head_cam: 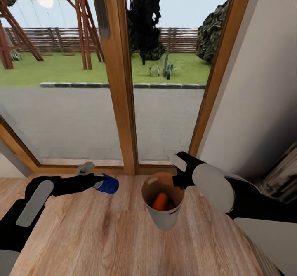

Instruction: Put the three can of soda from the living room inside the tash can in the kitchen.

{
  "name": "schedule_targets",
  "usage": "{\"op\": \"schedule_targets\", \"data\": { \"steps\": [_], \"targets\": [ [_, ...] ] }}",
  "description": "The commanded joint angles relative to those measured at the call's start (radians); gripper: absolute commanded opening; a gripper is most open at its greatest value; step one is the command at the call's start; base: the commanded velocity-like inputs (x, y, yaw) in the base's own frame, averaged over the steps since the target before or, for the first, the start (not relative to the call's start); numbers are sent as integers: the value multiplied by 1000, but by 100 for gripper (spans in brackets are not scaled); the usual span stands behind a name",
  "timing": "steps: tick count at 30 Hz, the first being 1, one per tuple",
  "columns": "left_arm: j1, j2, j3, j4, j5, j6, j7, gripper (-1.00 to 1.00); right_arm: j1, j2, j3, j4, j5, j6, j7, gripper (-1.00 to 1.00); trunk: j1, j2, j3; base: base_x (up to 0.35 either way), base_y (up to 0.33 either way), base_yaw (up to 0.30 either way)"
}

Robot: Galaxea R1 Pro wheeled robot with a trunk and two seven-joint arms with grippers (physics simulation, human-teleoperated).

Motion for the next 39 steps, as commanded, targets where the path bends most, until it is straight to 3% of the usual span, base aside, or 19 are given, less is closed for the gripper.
{"op": "schedule_targets", "data": {
  "steps": [1, 3, 6, 13, 24, 33, 37, 39],
  "targets": [
    [0, 6, 2, -8, 35, 0, 0, -100, 6, 0, -12, 0, -10, -13, 2, -100, -4, 7, 3, 0, 0, 0],
    [0, 11, 5, -29, 84, 0, -1, -100, 13, 0, -11, 0, -10, -23, 0, -100, -12, 21, 10, 0, 0, 0],
    [0, 14, 6, -50, 120, 0, -1, -100, 17, 0, -10, 1, -10, -29, 0, -100, -23, 42, 19, 0, 0, 0],
    [-1, 18, -1, -83, 258, 0, -1, -100, 37, 0, -7, 2, -10, -57, -1, -100, -50, 91, 41, 0, 0, 0],
    [-1, 18, -5, -109, 340, 0, -1, -100, 67, 0, -7, 4, -1, -106, -1, -100, -92, 168, 75, 0, 0, 0],
    [-1, 17, -15, -133, 370, 0, -1, -100, 74, 0, -7, 3, 33, -111, 0, -100, -127, 231, 104, 0, 0, 0],
    [0, 16, -43, -135, 372, 0, -1, -100, 75, 0, -7, 4, 35, -111, 0, -100, -142, 259, 116, 0, 0, 0],
    [0, 16, -77, -137, 372, 0, -1, -100, 75, 0, -7, 3, 35, -111, 0, -100, -150, 273, 122, 0, 0, 0]
  ]
}}
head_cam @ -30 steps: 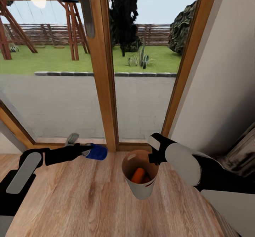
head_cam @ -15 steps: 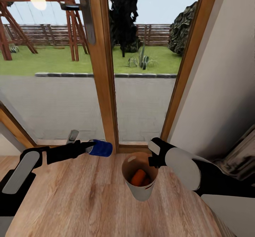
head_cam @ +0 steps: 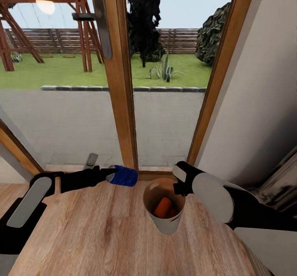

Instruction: Put the three can of soda from the living room inside the tash can in the kitchen.

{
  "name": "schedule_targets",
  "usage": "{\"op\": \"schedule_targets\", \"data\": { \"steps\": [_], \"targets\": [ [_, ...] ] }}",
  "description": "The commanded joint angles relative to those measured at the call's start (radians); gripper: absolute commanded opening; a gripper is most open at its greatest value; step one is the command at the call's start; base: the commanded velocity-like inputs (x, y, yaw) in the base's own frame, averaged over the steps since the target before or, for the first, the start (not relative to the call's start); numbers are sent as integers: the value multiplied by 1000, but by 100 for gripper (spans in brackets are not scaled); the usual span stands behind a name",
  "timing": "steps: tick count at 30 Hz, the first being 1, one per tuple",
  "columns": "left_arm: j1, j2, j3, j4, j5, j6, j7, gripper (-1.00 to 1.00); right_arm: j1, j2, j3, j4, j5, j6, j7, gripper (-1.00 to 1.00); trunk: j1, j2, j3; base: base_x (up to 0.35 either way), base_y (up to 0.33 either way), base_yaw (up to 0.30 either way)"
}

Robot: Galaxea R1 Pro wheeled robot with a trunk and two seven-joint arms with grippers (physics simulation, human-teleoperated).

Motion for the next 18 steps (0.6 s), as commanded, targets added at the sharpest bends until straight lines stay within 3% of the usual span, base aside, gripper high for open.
{"op": "schedule_targets", "data": {
  "steps": [1, 5, 18],
  "targets": [
    [0, 0, -11, 0, -2, 0, 0, -100, 0, 0, -7, 0, -7, -3, 2, -100, -4, 7, 3, 0, 0, 0],
    [-1, -1, -40, -1, -2, 0, 0, -100, 0, 0, -7, 0, -6, -3, 2, -100, -8, 14, 6, 0, 0, 0],
    [-1, -2, -59, -10, -1, 0, -2, -100, 0, 0, -7, -1, -5, -3, 2, -100, -8, 14, 6, 0, 0, 0]
  ]
}}
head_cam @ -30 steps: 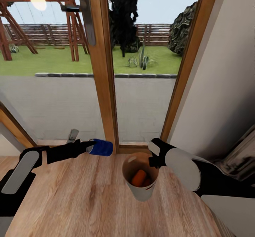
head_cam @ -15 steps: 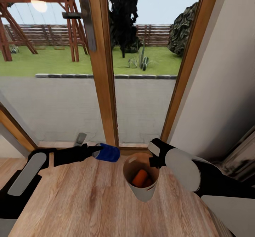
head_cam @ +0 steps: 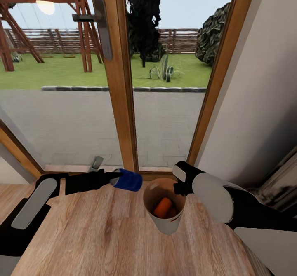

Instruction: Put the three can of soda from the living room inside the tash can in the kitchen.

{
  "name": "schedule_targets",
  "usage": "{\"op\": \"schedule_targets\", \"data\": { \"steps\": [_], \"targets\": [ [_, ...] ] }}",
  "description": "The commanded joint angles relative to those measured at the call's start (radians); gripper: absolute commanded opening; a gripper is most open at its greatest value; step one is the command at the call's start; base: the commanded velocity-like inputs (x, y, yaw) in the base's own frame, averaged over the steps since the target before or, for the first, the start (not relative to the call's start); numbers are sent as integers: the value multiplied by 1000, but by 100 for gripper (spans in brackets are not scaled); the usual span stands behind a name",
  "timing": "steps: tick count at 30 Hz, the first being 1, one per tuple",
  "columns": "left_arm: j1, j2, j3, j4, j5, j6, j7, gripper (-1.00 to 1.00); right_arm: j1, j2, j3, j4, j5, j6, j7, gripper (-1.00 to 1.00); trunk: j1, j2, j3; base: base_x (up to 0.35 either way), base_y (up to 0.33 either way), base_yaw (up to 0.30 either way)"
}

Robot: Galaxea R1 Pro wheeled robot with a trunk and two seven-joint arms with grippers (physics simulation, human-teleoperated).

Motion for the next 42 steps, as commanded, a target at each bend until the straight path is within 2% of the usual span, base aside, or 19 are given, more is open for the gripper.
{"op": "schedule_targets", "data": {
  "steps": [1, 6, 9, 23, 28, 33, 35, 38, 39, 42],
  "targets": [
    [0, 0, -2, -5, -2, 0, -1, -100, 0, 0, -7, 0, -7, -3, 2, -100, 0, 0, 0, 0, 0, 0],
    [0, -1, -44, -30, -1, 0, -1, -100, 0, 0, -7, 1, -7, -3, 2, -100, 0, 0, 0, 0, 0, 0],
    [0, -1, -57, -34, -1, 0, -2, -100, 0, 0, -7, 1, -7, -3, 3, -100, 0, 0, 0, 0, 0, 0],
    [-1, -17, -65, -38, -1, 0, -5, -100, 11, 0, -7, 2, -8, -47, 4, -100, 0, 0, 0, 0, 0, 0],
    [-1, -42, -67, -38, -1, 0, -5, -100, 13, 0, -7, 3, -8, -50, 4, -100, 0, 0, 0, 0, 0, 0],
    [-1, -93, -70, -36, -2, 0, -2, -100, 14, 0, -7, 3, -8, -52, 5, -100, 0, 0, 0, 0, 0, 0],
    [-1, -105, -74, -35, -4, 0, 0, -100, 14, 0, -7, 3, -8, -52, 6, -100, 0, 0, 0, 0, 0, 0],
    [-1, -119, -89, -31, -7, 0, 3, -100, 14, 0, -7, 3, -8, -52, 6, -100, 0, 0, 0, 0, 0, 0],
    [-1, -129, -109, -28, -11, 0, 6, -100, 14, 0, -7, 3, -8, -52, 7, -100, 0, 0, 0, 0, 0, 0],
    [-1, -134, -125, -24, -15, 0, 8, -100, 13, 0, -6, 3, -8, -51, 8, -100, 0, 0, 0, 0, 0, 0]
  ]
}}
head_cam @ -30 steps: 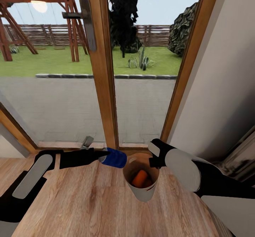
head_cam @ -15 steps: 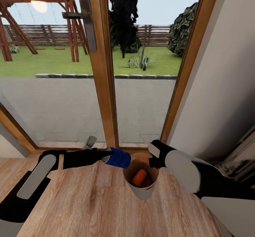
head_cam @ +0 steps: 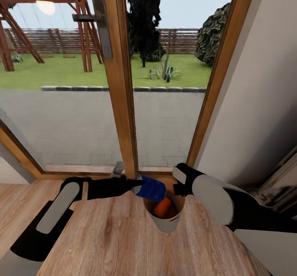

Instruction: Put the three can of soda from the living room inside the tash can in the kitchen.

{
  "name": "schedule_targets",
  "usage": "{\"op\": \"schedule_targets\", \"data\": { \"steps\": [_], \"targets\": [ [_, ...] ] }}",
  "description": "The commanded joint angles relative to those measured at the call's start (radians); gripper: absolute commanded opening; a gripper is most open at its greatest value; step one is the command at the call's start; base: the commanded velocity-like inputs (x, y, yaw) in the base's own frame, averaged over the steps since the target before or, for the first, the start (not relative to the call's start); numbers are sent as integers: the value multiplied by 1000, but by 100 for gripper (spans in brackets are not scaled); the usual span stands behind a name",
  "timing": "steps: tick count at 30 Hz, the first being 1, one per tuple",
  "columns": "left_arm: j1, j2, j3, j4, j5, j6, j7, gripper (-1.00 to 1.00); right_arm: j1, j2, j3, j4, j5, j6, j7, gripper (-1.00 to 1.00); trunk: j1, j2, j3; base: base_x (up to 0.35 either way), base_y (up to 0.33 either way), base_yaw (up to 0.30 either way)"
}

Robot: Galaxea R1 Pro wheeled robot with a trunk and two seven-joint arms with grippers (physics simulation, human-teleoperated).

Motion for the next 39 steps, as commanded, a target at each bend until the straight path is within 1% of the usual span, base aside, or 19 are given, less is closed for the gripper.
{"op": "schedule_targets", "data": {
  "steps": [1, 4, 9, 10, 13, 15, 17, 19, 22, 23, 26, 30, 36, 39],
  "targets": [
    [0, -2, -4, 3, -1, 0, 1, -100, 0, 0, -10, 0, -8, -3, 3, -100, 0, 0, 0, 0, 0, 0],
    [0, -8, -13, 12, -2, 0, 14, -100, 0, 0, -10, 0, -8, -3, 4, -100, 0, 0, 0, 0, 0, 0],
    [0, -35, -49, 22, -4, 0, 83, -100, 0, 0, -10, 0, -8, -3, 4, -100, 0, 0, 0, 0, 0, 0],
    [0, -45, -61, 24, -5, -1, 110, -100, 0, 0, -10, 0, -8, -3, 4, -100, 0, 0, 0, 0, 0, 0],
    [0, -61, -74, 25, -5, -13, 152, -100, 0, 0, -10, 0, -8, -3, 4, -100, 0, 0, 0, 0, 0, 0],
    [0, -67, -77, 26, -6, -17, 164, -100, 0, 0, -10, 0, -8, -3, 4, -100, 0, 0, 0, 0, 0, 0],
    [-1, -73, -80, 26, -6, -22, 171, -100, 0, 0, -10, 0, -8, -3, 4, -100, 0, 0, 0, 0, 0, 0],
    [0, -80, -85, 26, -21, -32, 178, -100, 0, 0, -10, 1, -8, -3, 4, -100, 0, 0, 0, 0, 0, 0],
    [0, -86, -87, 26, -60, -48, 178, -100, 0, 0, -10, 2, -8, -2, 6, -100, 0, 0, 0, 0, 0, 0],
    [0, -93, -88, 26, -85, -59, 176, -100, 0, 0, -10, 2, -9, -2, 6, -100, 0, 0, 0, 0, 0, 0],
    [0, -105, -88, 26, -114, -70, 175, -100, 2, 0, -10, 3, -9, 1, 8, -100, 0, 0, 0, 0, 0, 0],
    [0, -113, -89, 26, -130, -76, 177, -100, 10, 0, -10, 3, -10, 3, 10, -100, 0, 0, 0, 0, 0, 0],
    [0, -117, -91, 27, -137, -88, 182, -100, 14, 0, -10, 3, -10, 5, 10, -100, 0, 0, 0, 0, 0, 0],
    [0, -117, -100, 29, -138, -100, 184, -100, 15, 0, -10, 3, -10, 6, 11, -100, 0, 0, 0, 0, 0, 0]
  ]
}}
